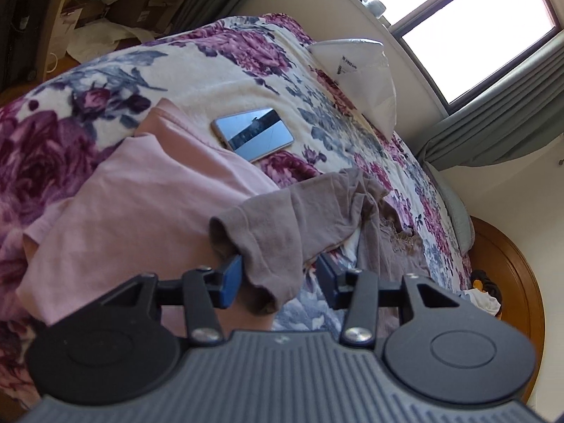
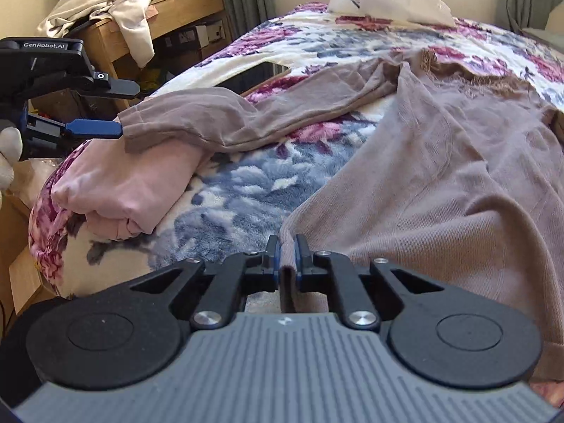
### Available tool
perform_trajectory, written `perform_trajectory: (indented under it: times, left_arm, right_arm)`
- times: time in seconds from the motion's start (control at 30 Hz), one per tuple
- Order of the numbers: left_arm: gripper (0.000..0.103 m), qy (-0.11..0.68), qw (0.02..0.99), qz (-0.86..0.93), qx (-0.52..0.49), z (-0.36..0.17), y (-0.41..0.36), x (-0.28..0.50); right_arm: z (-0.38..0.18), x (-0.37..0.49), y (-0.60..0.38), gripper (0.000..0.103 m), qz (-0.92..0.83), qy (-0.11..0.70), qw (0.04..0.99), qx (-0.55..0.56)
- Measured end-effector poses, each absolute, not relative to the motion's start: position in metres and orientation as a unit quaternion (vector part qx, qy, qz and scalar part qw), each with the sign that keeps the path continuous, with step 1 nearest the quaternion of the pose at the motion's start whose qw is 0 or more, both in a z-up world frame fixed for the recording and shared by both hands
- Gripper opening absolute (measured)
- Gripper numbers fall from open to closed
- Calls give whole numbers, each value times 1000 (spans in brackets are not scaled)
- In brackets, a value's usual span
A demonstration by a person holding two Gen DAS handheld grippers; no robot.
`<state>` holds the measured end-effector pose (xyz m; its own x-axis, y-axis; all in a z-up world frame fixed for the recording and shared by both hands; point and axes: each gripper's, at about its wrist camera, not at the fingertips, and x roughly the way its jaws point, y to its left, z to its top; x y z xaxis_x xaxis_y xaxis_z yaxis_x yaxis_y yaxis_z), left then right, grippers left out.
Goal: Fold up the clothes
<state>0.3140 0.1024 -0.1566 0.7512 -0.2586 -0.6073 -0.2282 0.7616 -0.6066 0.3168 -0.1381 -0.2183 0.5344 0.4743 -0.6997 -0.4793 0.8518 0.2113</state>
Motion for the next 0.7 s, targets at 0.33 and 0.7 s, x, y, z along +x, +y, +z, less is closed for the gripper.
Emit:
perform_trajectory:
  times: [0.33, 0.7]
  left_arm:
    - [0, 278, 909, 67, -303, -118, 118, 347]
    - [0, 165, 966, -158, -121, 37, -24, 477]
  right_arm:
    - [-226, 309, -177, 29, 280, 400, 870, 75]
    - [-202, 320, -279, 41, 241, 340, 888, 193]
